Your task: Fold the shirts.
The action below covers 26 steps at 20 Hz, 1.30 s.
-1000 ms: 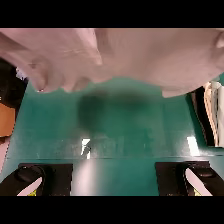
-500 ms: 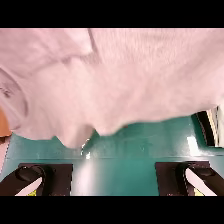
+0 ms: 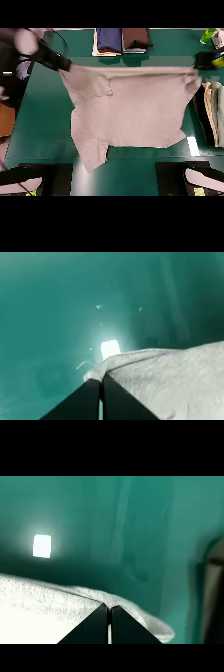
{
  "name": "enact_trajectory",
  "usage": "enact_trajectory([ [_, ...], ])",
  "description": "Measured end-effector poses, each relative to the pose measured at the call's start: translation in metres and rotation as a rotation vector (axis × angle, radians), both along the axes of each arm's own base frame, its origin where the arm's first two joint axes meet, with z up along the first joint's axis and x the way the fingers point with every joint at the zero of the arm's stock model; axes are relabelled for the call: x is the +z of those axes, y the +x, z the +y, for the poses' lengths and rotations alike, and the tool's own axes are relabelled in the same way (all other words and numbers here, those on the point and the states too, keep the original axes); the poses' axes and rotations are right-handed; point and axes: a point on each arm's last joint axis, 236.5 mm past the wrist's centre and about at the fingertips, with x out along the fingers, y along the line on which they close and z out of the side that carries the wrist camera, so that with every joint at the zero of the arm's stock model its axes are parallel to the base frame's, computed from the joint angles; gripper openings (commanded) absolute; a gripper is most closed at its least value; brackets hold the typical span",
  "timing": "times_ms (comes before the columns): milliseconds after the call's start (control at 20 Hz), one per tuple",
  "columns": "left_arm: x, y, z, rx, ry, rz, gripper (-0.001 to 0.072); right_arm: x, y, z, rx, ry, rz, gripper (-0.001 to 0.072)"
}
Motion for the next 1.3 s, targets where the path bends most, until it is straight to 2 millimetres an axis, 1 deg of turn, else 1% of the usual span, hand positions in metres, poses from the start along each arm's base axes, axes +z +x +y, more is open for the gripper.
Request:
enact_trajectory([
  [100,-0.049,0.02,-0.006,0.002,0.002,0.066,0.002,-0.046,0.017,-0.002,-0.007,0.007,0.073,0.0012],
  [200,-0.081,0.036,-0.008,0.015,-0.04,0.098,0.0021,-0.078,0.034,-0.003,-0.012,0.011,0.11,0.0012],
  [250,-0.092,0.04,-0.009,0.026,-0.072,0.113,0.002,-0.087,0.042,-0.004,-0.013,0.012,0.117,0.0012],
  [350,-0.103,0.051,-0.007,0.057,-0.154,0.122,0.0021,-0.1,0.057,-0.005,-0.015,0.013,0.124,0.0012],
  [450,-0.112,0.051,-0.007,0.08,-0.23,0.159,0.0021,-0.103,0.066,-0.005,-0.006,0.01,0.119,0.0011],
  [500,-0.114,0.049,-0.007,0.084,-0.259,0.179,0.0021,-0.104,0.068,-0.005,0.002,0.007,0.121,0.0012],
  [600,-0.123,0.038,-0.009,0.085,-0.292,0.251,0.0021,-0.11,0.064,-0.005,0.017,0.001,0.141,0.0012],
  [700,-0.131,0.025,-0.011,0.079,-0.308,0.314,0.0021,-0.123,0.053,-0.005,0.024,0.0,0.178,0.0011],
  [800,-0.144,0.012,-0.013,0.078,-0.321,0.376,0.0021,-0.138,0.042,-0.004,0.026,0.0,0.212,0.0012],
  [1000,-0.177,-0.011,-0.021,0.091,-0.365,0.472,0.0021,-0.17,0.022,-0.003,0.027,0.004,0.277,0.0013],
  [1150,-0.196,-0.021,-0.023,0.106,-0.383,0.503,0.0021,-0.181,0.014,-0.003,0.025,0.007,0.298,0.0015],
  [1200,-0.199,-0.023,-0.023,0.108,-0.387,0.509,0.003,-0.183,0.013,-0.002,0.025,0.008,0.301,0.0055],
  [1250,-0.201,-0.026,-0.024,0.109,-0.389,0.518,0.0267,-0.184,0.012,-0.002,0.024,0.009,0.304,0.0243],
  [1300,-0.203,-0.028,-0.024,0.111,-0.388,0.528,0.0473,-0.185,0.012,-0.002,0.024,0.009,0.306,0.0342],
])
